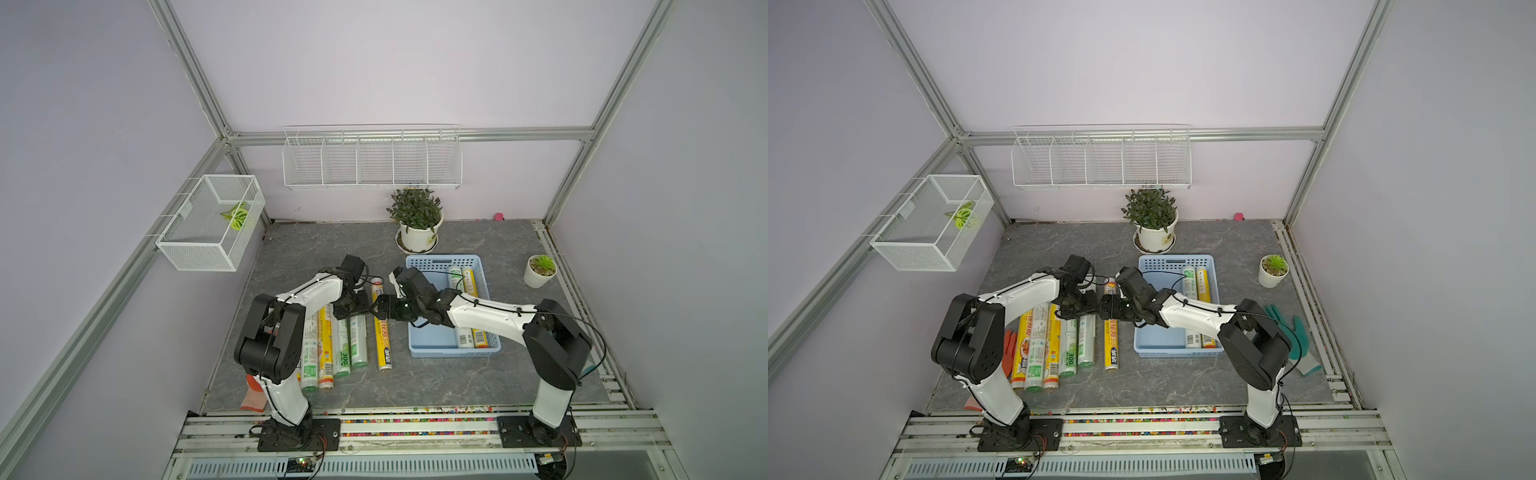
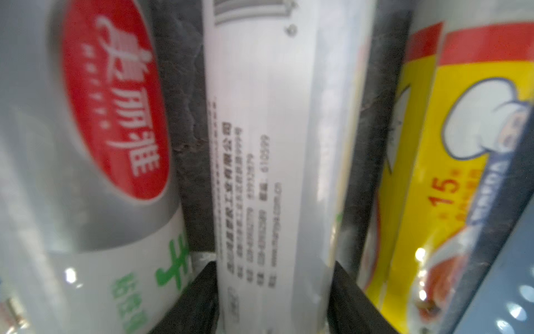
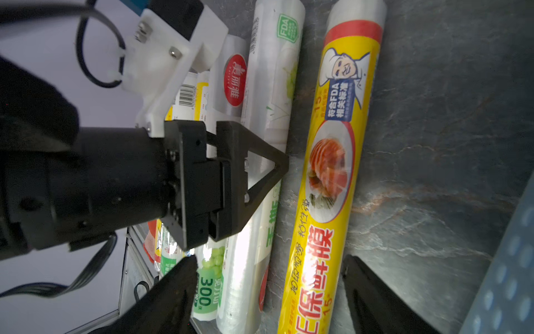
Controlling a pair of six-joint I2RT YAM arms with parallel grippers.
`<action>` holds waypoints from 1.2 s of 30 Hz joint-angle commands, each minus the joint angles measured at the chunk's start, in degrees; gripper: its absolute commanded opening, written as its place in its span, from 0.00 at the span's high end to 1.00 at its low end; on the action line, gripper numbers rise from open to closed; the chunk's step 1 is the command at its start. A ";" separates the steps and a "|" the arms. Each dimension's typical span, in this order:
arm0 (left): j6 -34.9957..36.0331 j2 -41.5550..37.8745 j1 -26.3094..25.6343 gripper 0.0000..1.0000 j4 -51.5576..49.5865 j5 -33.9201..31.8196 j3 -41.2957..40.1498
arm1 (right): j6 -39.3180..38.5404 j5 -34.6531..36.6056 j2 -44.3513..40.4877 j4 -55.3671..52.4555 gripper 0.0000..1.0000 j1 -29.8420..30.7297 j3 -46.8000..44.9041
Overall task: Put the plastic wrap into the basket
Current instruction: Pick up the plastic wrap from the center of the board.
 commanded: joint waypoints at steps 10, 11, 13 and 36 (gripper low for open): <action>1.10 4.66 -1.16 0.42 -1.74 -0.65 2.03 | 0.07 0.83 -2.65 0.56 0.16 -1.24 -3.21; 1.11 4.51 -1.42 0.43 -1.84 -0.80 2.21 | 0.01 0.87 -2.91 0.56 0.16 -1.27 -3.33; 1.40 4.20 -1.84 0.47 -2.34 -0.63 2.68 | -0.10 1.12 -3.43 0.34 0.16 -1.33 -3.57; -0.75 -19.79 -4.76 0.80 7.28 15.12 5.56 | -0.90 15.49 -21.28 1.09 0.15 -1.68 -13.77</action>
